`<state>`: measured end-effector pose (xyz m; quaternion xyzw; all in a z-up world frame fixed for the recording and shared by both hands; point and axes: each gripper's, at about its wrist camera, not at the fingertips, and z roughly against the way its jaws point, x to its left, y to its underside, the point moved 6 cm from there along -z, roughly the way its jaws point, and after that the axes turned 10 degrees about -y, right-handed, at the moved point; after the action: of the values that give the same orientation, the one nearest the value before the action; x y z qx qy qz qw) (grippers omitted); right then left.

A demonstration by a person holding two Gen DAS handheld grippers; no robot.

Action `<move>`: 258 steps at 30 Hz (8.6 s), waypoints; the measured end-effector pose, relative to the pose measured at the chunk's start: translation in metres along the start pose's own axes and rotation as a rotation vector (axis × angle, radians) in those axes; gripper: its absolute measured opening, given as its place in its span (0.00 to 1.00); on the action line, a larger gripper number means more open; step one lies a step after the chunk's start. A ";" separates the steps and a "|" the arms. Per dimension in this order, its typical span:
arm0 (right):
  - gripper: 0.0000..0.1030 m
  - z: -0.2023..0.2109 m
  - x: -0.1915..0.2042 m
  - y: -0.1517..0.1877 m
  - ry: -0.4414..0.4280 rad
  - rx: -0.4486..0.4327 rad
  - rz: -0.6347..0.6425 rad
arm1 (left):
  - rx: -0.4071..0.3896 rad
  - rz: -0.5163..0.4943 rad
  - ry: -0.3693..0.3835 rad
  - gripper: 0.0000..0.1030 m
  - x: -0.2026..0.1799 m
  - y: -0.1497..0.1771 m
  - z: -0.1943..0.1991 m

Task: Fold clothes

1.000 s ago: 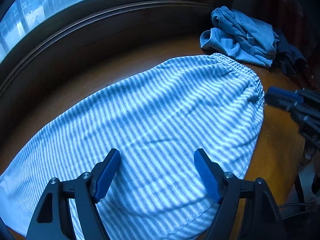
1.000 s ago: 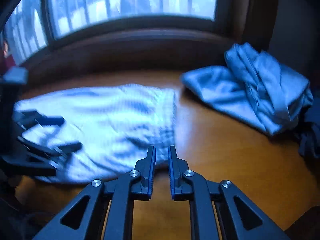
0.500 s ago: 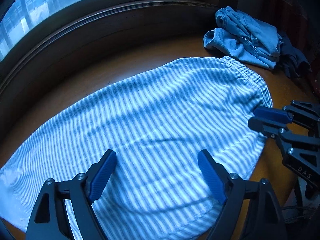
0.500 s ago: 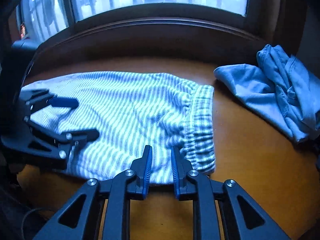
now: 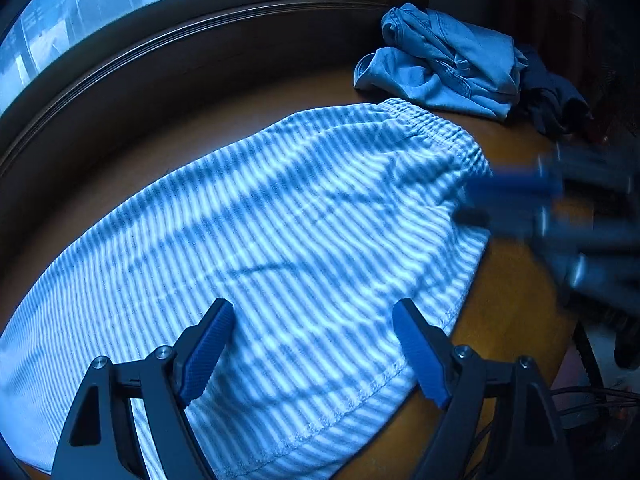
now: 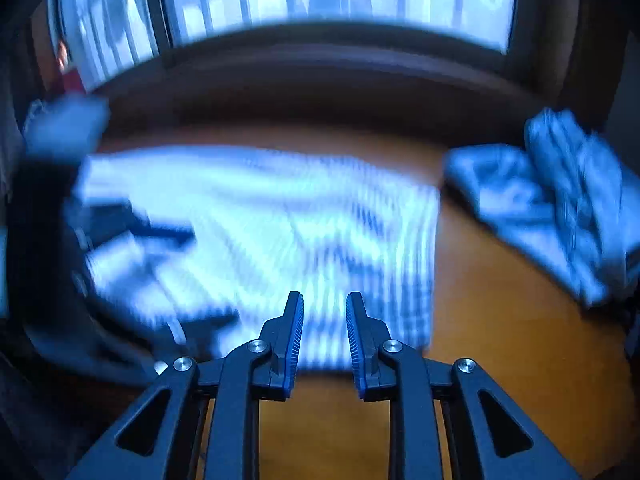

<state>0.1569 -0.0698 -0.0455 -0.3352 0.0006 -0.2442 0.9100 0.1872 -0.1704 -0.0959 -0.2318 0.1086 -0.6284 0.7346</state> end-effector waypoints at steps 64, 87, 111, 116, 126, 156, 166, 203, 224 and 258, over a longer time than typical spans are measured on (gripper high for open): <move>0.53 -0.126 0.356 -0.051 -0.060 0.155 0.027 | 0.128 0.607 -0.338 0.79 0.379 0.284 0.155; 0.59 -0.180 0.485 -0.076 -0.035 0.113 -0.081 | 0.101 0.388 -0.239 0.79 0.499 0.330 0.157; 0.59 -0.204 0.550 -0.090 -0.009 0.102 -0.101 | 0.099 0.352 -0.156 0.79 0.565 0.345 0.158; 0.59 -0.215 0.573 -0.097 0.028 0.085 -0.177 | 0.092 0.266 -0.109 0.79 0.594 0.340 0.150; 0.60 -0.254 0.636 -0.132 0.088 0.033 -0.176 | 0.096 0.150 -0.053 0.79 0.653 0.341 0.123; 0.21 -0.331 0.663 -0.155 0.167 0.078 -0.097 | 0.115 0.159 0.083 0.79 0.685 0.336 0.083; 0.14 -0.302 0.628 -0.150 -0.032 -0.050 -0.319 | 0.099 0.229 0.046 0.79 0.717 0.322 0.083; 0.26 -0.272 0.569 -0.128 0.095 -0.096 -0.478 | 0.035 -0.054 0.125 0.81 0.614 0.248 0.039; 0.26 -0.216 0.626 -0.036 0.215 0.025 -0.498 | -0.015 -0.365 0.245 0.80 0.588 0.318 0.094; 0.03 -0.189 0.635 -0.033 -0.066 -0.153 -0.589 | -0.048 -0.428 0.315 0.80 0.594 0.346 0.108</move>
<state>0.6703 -0.4890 -0.0683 -0.3963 -0.1077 -0.4857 0.7716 0.6491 -0.6907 -0.0889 -0.1663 0.1850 -0.7949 0.5533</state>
